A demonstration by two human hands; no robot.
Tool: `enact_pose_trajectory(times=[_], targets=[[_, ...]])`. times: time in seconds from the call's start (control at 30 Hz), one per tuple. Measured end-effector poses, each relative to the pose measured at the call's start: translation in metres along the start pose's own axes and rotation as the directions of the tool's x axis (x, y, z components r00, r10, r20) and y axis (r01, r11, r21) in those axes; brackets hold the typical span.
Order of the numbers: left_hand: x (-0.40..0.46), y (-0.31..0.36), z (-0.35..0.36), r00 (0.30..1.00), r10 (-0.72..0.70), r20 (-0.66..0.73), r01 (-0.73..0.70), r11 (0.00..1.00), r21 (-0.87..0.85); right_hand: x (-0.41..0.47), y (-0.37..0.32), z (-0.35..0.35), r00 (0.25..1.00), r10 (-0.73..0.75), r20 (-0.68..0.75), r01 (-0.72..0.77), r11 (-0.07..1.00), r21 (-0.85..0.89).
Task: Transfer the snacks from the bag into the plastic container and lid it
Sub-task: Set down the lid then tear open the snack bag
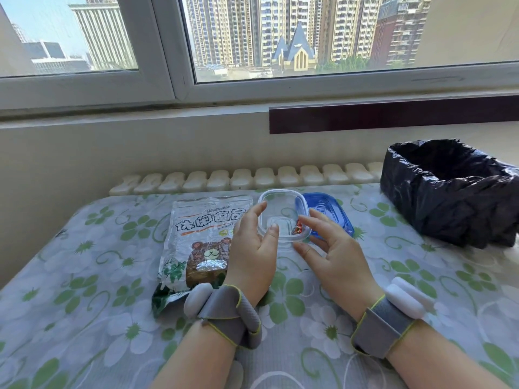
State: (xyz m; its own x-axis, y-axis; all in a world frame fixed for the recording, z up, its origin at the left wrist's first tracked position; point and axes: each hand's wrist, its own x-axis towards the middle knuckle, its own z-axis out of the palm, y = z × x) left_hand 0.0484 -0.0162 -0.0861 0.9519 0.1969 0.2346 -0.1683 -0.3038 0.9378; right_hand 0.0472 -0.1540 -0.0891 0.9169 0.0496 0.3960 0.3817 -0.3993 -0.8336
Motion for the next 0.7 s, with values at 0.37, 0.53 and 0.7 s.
enact_pose_trajectory(times=[0.37, 0.53, 0.7], targets=[[-0.004, 0.02, -0.005, 0.999, 0.045, -0.002, -0.045, 0.999, -0.004, -0.001, -0.015, -0.002, 0.993, -0.116, 0.026, 0.118, 0.971, -0.206], [-0.011, 0.031, -0.015, 0.997, 0.072, 0.008, -0.072, 0.996, 0.052, -0.007, -0.028, -0.002, 0.985, -0.165, 0.054, 0.173, 0.956, -0.236], [-0.018, 0.035, -0.039, 0.991, 0.134, -0.012, -0.132, 0.987, 0.087, -0.014, -0.046, 0.005, 0.976, -0.21, 0.054, 0.217, 0.952, -0.214]])
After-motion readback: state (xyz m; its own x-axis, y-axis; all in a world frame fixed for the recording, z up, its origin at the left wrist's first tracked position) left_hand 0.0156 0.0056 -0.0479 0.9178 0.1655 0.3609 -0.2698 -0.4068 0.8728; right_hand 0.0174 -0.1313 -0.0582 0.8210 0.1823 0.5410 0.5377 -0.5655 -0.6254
